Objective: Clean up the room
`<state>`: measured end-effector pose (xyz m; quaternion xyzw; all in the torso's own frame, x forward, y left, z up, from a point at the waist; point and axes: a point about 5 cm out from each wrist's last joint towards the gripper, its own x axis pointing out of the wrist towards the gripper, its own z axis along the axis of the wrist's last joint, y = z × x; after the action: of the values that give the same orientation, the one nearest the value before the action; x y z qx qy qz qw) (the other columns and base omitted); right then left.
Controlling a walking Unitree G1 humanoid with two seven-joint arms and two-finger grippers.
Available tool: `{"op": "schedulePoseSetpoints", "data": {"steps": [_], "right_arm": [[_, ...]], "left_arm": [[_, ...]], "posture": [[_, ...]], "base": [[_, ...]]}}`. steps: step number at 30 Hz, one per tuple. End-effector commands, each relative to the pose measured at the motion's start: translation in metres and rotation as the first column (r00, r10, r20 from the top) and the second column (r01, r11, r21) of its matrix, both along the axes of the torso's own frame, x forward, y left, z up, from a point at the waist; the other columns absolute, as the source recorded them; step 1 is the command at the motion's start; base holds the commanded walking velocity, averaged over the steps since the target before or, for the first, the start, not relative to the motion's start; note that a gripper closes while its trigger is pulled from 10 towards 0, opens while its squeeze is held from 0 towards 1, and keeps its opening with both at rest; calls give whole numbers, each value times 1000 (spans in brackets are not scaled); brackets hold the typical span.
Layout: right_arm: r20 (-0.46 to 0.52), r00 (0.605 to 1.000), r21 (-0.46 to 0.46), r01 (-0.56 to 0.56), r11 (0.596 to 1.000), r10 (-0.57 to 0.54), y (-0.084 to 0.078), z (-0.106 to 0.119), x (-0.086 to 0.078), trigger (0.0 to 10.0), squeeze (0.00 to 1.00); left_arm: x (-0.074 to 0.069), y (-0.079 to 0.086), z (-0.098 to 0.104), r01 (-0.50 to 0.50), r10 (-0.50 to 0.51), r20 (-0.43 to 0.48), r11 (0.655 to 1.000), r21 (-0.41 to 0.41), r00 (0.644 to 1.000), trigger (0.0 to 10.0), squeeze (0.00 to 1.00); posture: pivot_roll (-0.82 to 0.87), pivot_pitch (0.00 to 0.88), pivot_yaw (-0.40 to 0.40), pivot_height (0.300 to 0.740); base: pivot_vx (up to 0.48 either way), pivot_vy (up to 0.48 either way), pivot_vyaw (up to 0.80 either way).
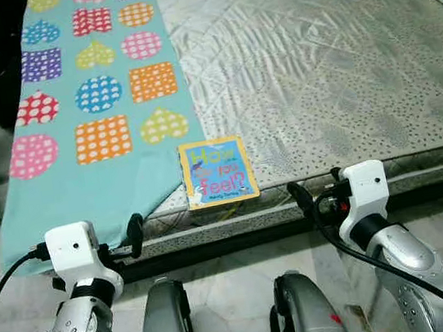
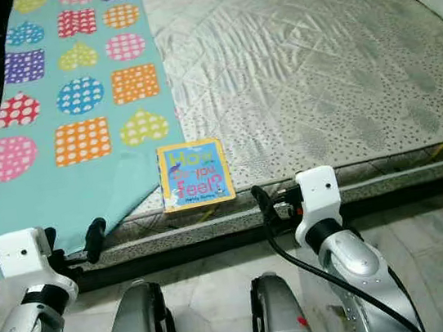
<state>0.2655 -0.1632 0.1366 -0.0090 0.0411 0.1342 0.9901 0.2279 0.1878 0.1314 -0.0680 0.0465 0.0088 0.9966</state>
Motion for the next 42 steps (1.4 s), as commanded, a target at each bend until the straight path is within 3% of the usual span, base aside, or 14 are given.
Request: {"op": "schedulePoseSetpoints", "data": {"steps": [1,10,42], "right_arm": [[-15,1000,2,-1,1000,1,-2,-3,-2,10000,0],[-17,1000,2,-3,1000,3,-1,-4,-1,10000,0],[-7,1000,-5,-5,1000,5,-1,-4,2,10000,0]], "left_arm": [[-3,2,-2,-22,22,-9,1000,5,1000,10000,0],[-2,2,-1,-11,11,5,1000,-9,1000,10000,0],[0,-1,-3,9,-9,-2,1000,-6,1000,10000,0]], "posture": [[-45,329,-23,636],[-47,331,-25,636],[-46,316,-24,636]], "base": [[0,0,0],[0,0,0],[282,0,0]]}}
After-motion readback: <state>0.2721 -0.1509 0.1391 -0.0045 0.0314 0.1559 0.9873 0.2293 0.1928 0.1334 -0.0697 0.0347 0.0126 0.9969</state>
